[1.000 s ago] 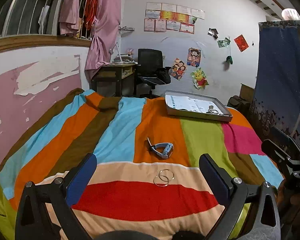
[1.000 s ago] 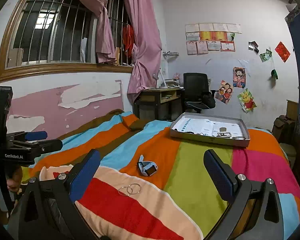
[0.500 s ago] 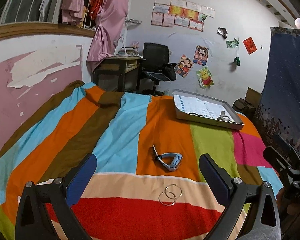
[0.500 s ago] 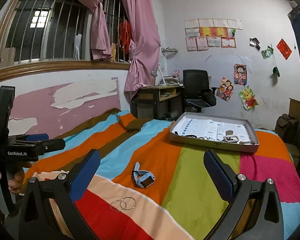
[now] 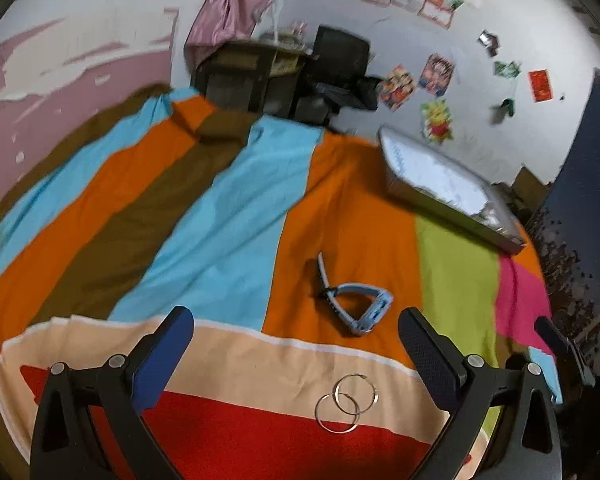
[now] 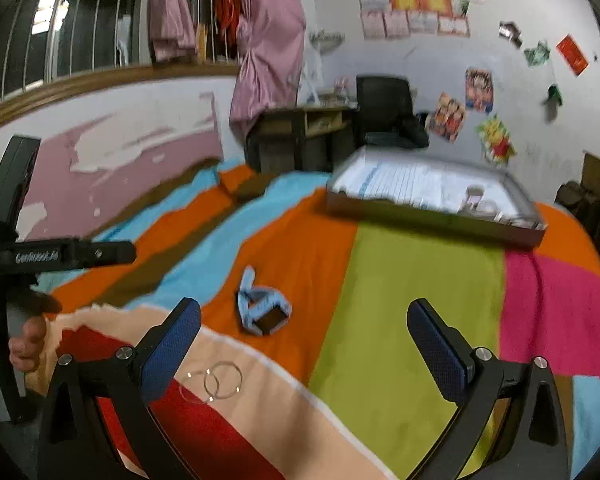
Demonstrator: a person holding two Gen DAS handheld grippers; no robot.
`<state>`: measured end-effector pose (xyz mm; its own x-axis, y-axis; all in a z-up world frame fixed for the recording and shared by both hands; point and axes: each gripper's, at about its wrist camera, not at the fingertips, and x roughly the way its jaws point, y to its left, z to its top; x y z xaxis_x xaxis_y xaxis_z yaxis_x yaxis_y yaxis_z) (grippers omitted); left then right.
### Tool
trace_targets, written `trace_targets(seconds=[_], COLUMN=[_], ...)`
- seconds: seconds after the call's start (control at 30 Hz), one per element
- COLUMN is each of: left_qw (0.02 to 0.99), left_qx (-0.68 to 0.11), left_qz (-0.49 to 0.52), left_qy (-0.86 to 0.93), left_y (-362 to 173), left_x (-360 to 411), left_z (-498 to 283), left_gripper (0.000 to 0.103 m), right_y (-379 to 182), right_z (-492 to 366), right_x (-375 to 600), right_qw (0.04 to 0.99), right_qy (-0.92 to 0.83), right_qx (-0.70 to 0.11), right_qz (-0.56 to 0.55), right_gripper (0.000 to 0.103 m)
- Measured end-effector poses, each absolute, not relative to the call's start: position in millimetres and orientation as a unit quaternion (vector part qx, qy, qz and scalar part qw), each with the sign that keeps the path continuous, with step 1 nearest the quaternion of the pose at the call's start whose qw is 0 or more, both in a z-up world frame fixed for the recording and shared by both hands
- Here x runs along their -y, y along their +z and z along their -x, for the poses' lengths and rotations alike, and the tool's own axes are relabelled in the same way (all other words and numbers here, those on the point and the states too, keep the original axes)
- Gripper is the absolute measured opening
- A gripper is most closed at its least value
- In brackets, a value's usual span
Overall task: Organize jewelry
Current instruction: 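Move both tools toward the light-blue watch and silver hoop earrings, then grasp the light-blue watch strap with the left tool while the right tool grasps the silver hoops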
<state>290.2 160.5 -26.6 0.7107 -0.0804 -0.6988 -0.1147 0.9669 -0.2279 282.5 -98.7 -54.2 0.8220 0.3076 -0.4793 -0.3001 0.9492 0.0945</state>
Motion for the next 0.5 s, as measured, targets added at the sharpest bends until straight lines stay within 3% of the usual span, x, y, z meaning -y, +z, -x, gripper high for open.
trace_targets(seconds=[0.27, 0.5], left_qw=[0.876, 0.863], left_qx=[-0.457, -0.472], left_qz=[0.157, 0.184], left_qy=[0.003, -0.003], left_y=[-76.1, -99.7], left_x=[-155.7, -154.4], left_z=[-328.3, -350.7], left_gripper=[0.103, 0.103], right_y=[-105.2, -124.5], right_z=[-306.3, -310.9], right_x=[76.5, 61.4], right_qw=[0.924, 0.916], right_qy=[0.181, 0.192], right_qx=[-0.335, -0.346], right_qz=[0.029, 0.063], right_gripper=[0.102, 0.101])
